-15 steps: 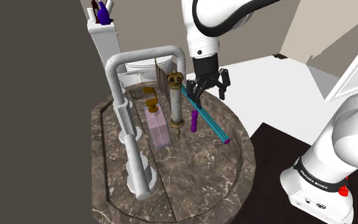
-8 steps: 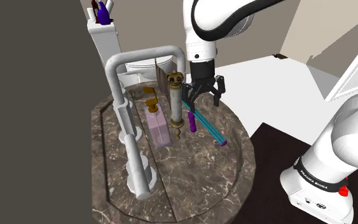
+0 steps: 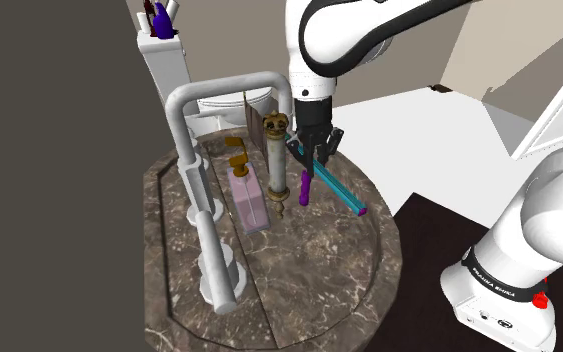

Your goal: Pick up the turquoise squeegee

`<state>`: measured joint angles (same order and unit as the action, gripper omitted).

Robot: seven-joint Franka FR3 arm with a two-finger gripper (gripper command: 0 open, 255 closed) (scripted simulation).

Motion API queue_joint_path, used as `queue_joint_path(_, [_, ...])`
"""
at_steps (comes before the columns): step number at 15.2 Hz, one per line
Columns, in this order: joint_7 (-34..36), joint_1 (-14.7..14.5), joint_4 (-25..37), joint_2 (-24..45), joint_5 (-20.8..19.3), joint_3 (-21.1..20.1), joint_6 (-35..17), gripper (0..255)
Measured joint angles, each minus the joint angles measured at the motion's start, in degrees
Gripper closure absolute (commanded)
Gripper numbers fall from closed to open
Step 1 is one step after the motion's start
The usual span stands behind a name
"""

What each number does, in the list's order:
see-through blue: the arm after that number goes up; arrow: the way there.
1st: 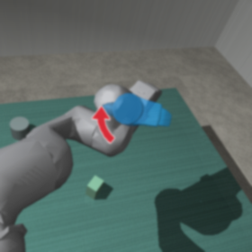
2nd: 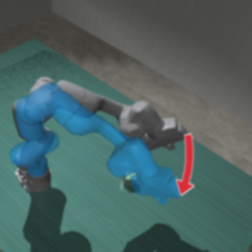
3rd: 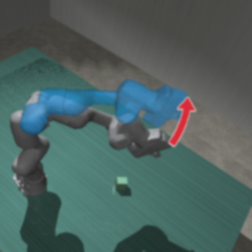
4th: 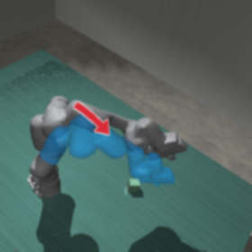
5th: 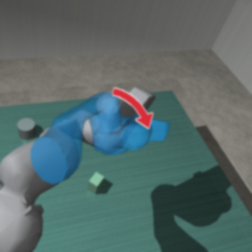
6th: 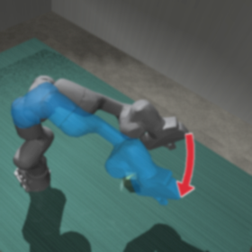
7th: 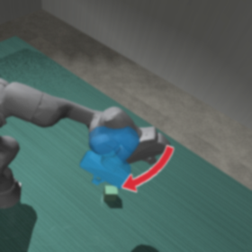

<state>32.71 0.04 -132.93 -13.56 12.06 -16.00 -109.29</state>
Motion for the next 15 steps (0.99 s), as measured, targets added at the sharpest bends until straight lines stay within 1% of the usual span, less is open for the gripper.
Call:
queue_joint_path(1, [0.2,0.1,0.3,0.2,-0.6,-0.2,-0.3,255])
queue_joint_path(2, [0.0,0.3,0.8,0.7,-1.0,-0.1,0.7,255])
queue_joint_path(6, [0.3,0.4,1.9,1.4,-1.3,-0.1,3.0,255])
queue_joint_path(8, [0.4,0.5,2.9,0.8,-1.2,0.0,3.3,255])
queue_joint_path(14, [1.3,0.3,4.6,1.6,-3.0,0.2,6.6,255])
queue_joint_path(15, [0.9,0.4,4.8,1.7,-2.6,0.4,7.0,255])
